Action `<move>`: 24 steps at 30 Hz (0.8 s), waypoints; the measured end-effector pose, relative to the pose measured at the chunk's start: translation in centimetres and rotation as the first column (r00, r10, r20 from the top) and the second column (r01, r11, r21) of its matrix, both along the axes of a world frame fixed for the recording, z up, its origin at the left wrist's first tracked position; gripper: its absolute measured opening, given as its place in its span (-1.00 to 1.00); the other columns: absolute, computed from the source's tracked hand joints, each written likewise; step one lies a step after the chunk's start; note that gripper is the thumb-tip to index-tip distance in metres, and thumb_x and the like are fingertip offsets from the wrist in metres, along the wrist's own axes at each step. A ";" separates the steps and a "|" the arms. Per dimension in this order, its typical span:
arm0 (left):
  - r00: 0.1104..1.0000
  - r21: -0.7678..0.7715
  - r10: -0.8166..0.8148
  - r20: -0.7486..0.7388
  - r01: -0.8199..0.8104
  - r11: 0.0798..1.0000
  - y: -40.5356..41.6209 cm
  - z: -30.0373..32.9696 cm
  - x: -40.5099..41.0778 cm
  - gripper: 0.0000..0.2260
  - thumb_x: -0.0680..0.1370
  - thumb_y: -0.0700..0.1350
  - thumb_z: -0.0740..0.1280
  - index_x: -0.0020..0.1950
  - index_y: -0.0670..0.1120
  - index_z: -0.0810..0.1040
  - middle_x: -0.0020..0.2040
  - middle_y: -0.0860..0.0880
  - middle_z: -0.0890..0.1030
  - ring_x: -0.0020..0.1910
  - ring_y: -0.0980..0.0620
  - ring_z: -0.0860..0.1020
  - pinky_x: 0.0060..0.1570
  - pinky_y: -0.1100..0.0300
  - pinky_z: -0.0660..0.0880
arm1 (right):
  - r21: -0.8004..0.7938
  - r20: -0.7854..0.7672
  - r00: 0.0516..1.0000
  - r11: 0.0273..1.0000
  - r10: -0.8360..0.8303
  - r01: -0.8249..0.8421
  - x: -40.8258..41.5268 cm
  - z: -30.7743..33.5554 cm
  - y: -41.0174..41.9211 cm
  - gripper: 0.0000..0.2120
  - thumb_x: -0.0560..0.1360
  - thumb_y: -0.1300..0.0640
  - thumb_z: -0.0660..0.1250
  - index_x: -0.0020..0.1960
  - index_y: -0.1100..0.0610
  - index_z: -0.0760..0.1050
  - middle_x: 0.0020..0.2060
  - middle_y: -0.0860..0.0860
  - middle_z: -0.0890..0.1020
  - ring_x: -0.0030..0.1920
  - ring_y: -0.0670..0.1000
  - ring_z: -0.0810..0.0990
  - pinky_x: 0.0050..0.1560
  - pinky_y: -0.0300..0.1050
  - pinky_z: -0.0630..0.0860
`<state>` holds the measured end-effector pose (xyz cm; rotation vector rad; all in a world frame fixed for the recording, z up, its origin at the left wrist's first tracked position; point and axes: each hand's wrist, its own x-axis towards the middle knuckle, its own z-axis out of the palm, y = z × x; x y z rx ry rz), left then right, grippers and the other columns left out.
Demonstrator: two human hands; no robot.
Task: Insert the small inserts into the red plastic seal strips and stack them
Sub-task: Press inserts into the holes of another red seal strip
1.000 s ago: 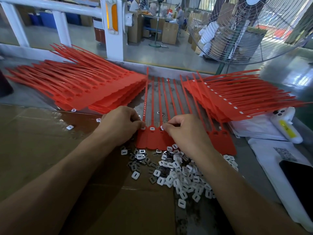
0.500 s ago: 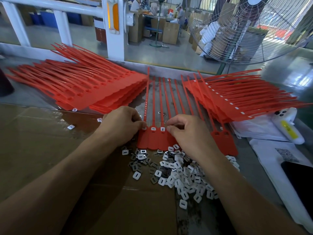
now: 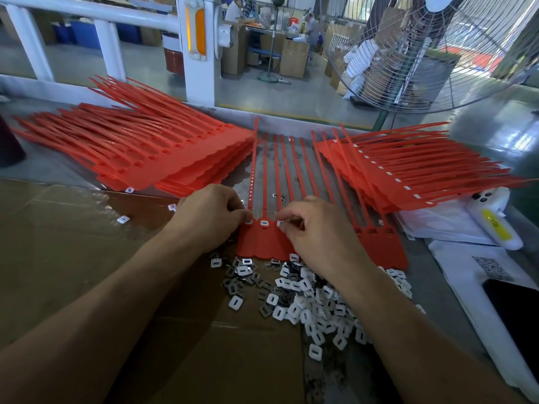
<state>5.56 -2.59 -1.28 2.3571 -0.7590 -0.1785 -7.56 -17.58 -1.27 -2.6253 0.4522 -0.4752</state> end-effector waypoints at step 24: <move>1.000 -0.003 -0.006 0.013 0.006 1.000 0.0 -0.2 0.2 -0.83 0.50 0.12 0.49 -0.18 0.06 0.64 -0.19 0.12 0.62 -0.10 0.03 0.59 0.18 -0.12 0.50 | 0.229 0.088 0.996 0.973 -0.036 0.015 0.5 -0.6 -0.2 -0.88 0.59 0.15 0.44 0.09 0.04 0.73 -0.01 -0.15 0.71 -0.16 -0.47 0.54 -0.12 -0.62 0.38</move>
